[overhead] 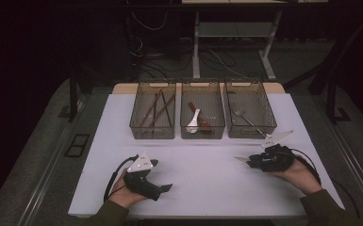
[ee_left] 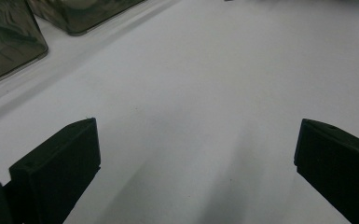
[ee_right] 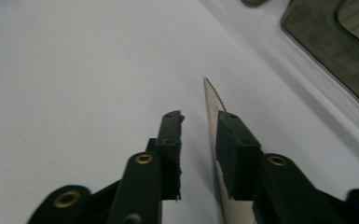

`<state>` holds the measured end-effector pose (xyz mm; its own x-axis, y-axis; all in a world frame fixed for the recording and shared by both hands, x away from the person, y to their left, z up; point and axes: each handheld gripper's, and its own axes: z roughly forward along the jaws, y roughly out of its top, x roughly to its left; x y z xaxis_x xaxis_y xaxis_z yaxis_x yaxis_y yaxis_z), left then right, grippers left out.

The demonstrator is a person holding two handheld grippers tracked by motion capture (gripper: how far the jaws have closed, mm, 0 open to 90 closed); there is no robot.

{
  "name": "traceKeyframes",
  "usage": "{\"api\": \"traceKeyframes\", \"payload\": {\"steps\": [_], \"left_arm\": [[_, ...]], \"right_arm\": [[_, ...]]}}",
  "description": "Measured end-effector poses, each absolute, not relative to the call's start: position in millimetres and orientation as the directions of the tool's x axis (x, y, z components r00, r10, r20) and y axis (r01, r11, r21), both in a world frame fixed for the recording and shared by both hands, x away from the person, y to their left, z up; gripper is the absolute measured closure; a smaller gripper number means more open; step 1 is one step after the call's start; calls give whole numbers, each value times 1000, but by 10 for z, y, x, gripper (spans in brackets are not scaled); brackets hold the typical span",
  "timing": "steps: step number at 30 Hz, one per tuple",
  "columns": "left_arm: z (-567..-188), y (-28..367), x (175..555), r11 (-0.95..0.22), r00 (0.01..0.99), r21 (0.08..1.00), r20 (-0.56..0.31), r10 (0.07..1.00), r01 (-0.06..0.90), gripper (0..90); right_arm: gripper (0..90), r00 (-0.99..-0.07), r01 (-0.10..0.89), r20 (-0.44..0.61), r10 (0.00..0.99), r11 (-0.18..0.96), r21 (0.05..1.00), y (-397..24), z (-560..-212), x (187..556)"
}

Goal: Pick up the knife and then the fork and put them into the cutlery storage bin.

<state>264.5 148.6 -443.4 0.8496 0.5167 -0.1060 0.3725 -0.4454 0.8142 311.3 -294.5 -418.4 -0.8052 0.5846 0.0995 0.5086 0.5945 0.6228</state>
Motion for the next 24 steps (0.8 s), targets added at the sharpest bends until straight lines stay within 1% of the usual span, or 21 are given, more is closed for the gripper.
{"api": "traceKeyframes", "payload": {"steps": [4, 8, 14, 16, 20, 24], "left_arm": [[-4435, 1486, 2646, -446, 849, 814, -106, 517, 373, 0], [-4437, 1484, 2647, -446, 850, 814, -107, 517, 373, 0], [-4444, 1476, 2647, -445, 848, 812, -112, 518, 379, 0], [-4444, 1475, 2648, -446, 849, 811, -111, 517, 378, 0], [-4446, 1476, 2649, -446, 848, 811, -112, 517, 379, 0], [-4449, 1474, 2652, -446, 849, 810, -115, 516, 381, 0]], "right_arm": [[586, -800, 527, 65, 597, 646, 553, -3004, -4144, 3083], [576, -795, 541, 38, 605, 680, 495, -3099, -4116, 3067], [591, -797, 556, 20, 603, 721, 414, -3221, -4121, 3066], [596, -799, 562, 16, 601, 738, 374, -3230, -4135, 3074], [645, -825, 540, -4, 565, 791, 288, -3230, -4163, 3097], [688, -837, 529, -9, 547, 814, 241, -3201, -4171, 3134]]}}
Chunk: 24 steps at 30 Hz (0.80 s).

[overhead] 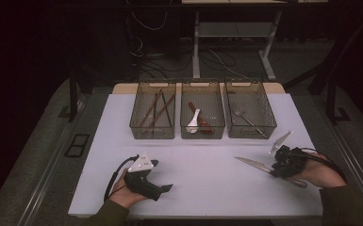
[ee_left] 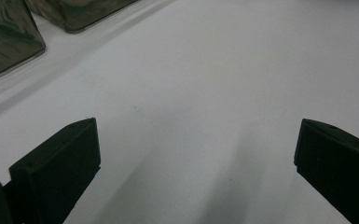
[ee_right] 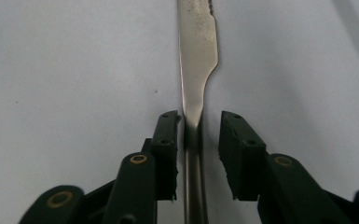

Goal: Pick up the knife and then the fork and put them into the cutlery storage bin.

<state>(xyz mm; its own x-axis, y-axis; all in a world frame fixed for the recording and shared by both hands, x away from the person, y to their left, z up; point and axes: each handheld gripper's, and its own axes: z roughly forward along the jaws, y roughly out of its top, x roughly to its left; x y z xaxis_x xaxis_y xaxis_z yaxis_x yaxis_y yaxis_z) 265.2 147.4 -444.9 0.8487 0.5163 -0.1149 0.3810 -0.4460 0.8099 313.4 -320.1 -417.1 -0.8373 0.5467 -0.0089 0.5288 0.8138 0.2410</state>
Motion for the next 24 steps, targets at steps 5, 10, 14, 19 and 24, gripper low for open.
{"api": "traceKeyframes", "payload": {"steps": [5, 10, 14, 19, 24], "left_arm": [[-4446, 1487, 2655, -445, 848, 811, -114, 517, 380, 0], [-4447, 1487, 2653, -444, 848, 811, -114, 517, 380, 0], [-4447, 1485, 2654, -447, 849, 810, -113, 517, 380, 0], [-4448, 1478, 2652, -446, 848, 810, -114, 517, 381, 0], [-4445, 1481, 2650, -446, 849, 811, -112, 517, 379, 0]], "right_arm": [[732, -851, 518, 2, 526, 837, 178, -3153, -4173, 3191], [755, -862, 505, 10, 507, 855, 121, -3109, -4183, 3214], [761, -864, 503, 20, 503, 859, 101, -3077, -4188, 3229], [775, -865, 501, 9, 502, 862, 70, -3048, -4191, 3256], [798, -862, 506, 0, 507, 861, 41, -3008, -4192, 3272]]}}
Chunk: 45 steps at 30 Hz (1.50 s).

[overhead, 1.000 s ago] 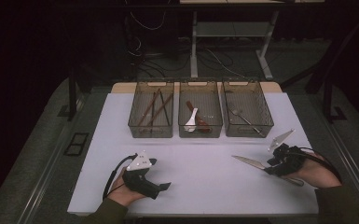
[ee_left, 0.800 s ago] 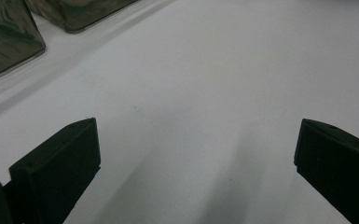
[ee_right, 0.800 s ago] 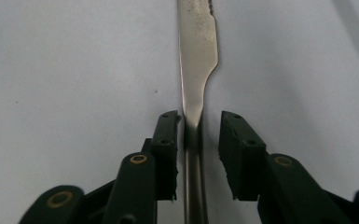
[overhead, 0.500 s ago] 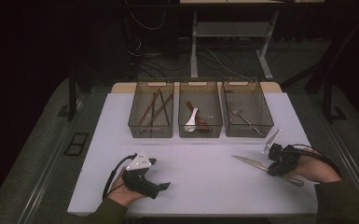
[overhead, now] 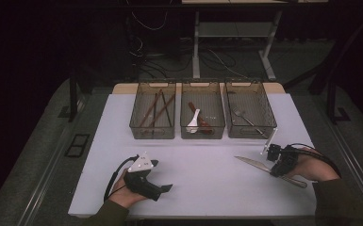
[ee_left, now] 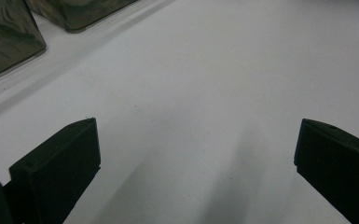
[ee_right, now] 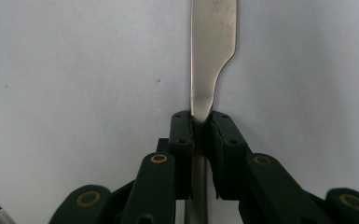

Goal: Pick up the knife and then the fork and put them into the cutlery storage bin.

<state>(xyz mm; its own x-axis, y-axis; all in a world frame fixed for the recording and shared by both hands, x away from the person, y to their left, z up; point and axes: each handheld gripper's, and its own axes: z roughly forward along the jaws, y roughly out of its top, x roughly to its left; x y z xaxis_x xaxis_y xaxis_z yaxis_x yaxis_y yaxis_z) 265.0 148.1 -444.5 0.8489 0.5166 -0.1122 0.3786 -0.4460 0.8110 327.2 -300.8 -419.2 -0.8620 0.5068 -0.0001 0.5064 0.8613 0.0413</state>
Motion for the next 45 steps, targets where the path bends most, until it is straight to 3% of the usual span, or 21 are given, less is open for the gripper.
{"api": "traceKeyframes", "payload": {"steps": [10, 18, 30, 45], "left_arm": [[-4442, 1488, 2651, -447, 849, 811, -111, 516, 377, 0], [-4437, 1493, 2649, -446, 850, 813, -109, 516, 375, 0], [-4436, 1494, 2650, -445, 850, 814, -109, 516, 374, 0], [-4454, 1547, 2722, -417, 838, 820, -133, 528, 393, 0]], "right_arm": [[802, -850, 525, 22, 526, 845, 100, -3074, -4170, 3260], [802, -827, 546, 31, 561, 790, 280, -3178, -4011, 3266], [802, -766, 567, 92, 636, 602, 562, -3435, -3907, 3289], [802, -720, 526, 146, 679, 395, 754, -3575, -3893, 3324]]}}
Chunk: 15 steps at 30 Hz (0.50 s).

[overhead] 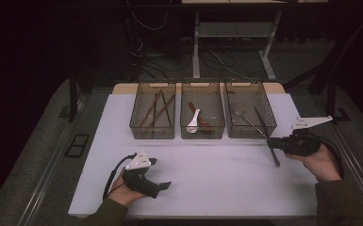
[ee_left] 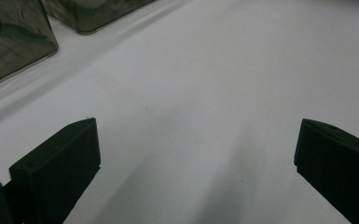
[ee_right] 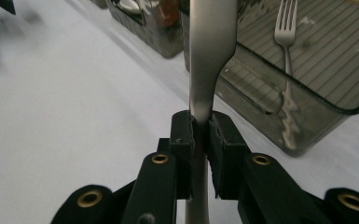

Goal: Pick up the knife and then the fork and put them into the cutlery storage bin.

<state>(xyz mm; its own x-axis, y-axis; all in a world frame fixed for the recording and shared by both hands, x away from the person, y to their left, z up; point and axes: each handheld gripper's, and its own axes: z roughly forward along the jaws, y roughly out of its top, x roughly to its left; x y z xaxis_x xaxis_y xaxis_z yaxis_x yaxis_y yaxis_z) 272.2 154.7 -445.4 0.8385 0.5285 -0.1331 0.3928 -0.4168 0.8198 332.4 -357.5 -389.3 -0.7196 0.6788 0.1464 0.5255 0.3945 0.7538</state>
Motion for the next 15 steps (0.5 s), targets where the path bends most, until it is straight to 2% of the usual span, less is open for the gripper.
{"api": "traceKeyframes", "payload": {"steps": [15], "left_arm": [[-4456, 1524, 2704, -426, 844, 818, -129, 521, 388, 0]], "right_arm": [[802, -701, 481, 176, 691, 276, 832, -3635, -3758, 3394]]}}
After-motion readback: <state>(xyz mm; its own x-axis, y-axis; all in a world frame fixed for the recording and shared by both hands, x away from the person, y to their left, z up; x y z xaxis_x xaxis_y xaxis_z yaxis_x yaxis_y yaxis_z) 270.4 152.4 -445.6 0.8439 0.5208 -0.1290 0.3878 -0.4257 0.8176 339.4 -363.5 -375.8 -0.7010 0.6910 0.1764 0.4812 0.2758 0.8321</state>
